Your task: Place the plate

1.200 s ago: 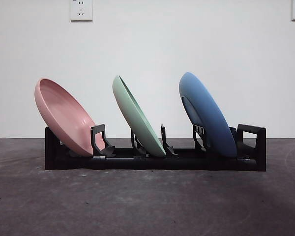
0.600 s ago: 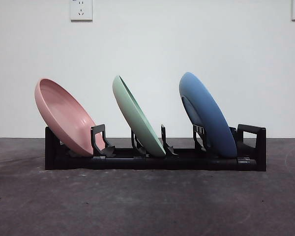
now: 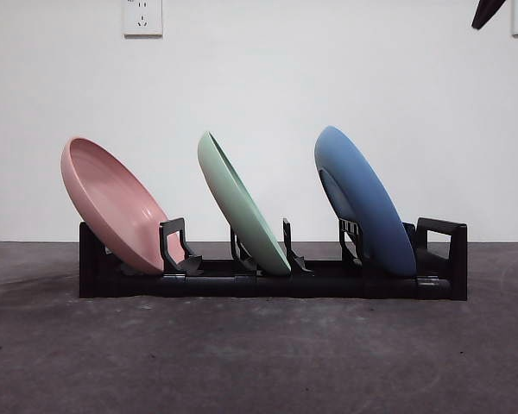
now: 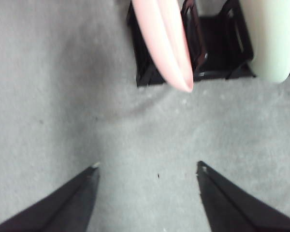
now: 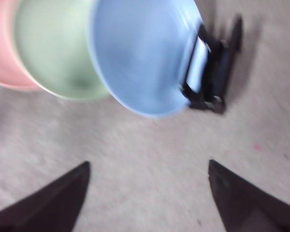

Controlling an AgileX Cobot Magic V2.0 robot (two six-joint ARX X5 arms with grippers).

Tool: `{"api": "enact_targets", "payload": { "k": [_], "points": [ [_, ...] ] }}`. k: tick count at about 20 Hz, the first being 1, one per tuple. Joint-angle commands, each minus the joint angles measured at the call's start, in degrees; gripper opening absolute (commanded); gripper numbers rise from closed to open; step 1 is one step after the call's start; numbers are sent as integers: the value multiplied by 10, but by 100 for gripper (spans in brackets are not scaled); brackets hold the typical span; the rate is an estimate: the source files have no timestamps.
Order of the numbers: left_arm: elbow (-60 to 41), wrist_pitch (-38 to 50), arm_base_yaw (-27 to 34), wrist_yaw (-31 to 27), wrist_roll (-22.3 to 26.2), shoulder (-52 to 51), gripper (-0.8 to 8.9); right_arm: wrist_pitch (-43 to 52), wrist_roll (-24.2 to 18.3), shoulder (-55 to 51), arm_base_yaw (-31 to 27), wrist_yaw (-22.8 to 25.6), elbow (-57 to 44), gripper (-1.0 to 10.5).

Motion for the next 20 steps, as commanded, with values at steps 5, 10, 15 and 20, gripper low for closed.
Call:
{"api": "enact_targets", "payload": {
  "k": [5, 10, 15, 20],
  "points": [
    [13, 10, -2, 2, 5, 3, 344, -9, -13, 114, 65, 13, 133, 363],
    [13, 13, -2, 2, 5, 3, 344, 22, -12, 235, 121, 15, 228, 361],
    [13, 15, -2, 2, 5, 3, 344, 47, -12, 331, 156, 28, 284, 298],
    [13, 21, -2, 2, 5, 3, 344, 70, -13, 381, 171, 60, 289, 266]
  ]
}}
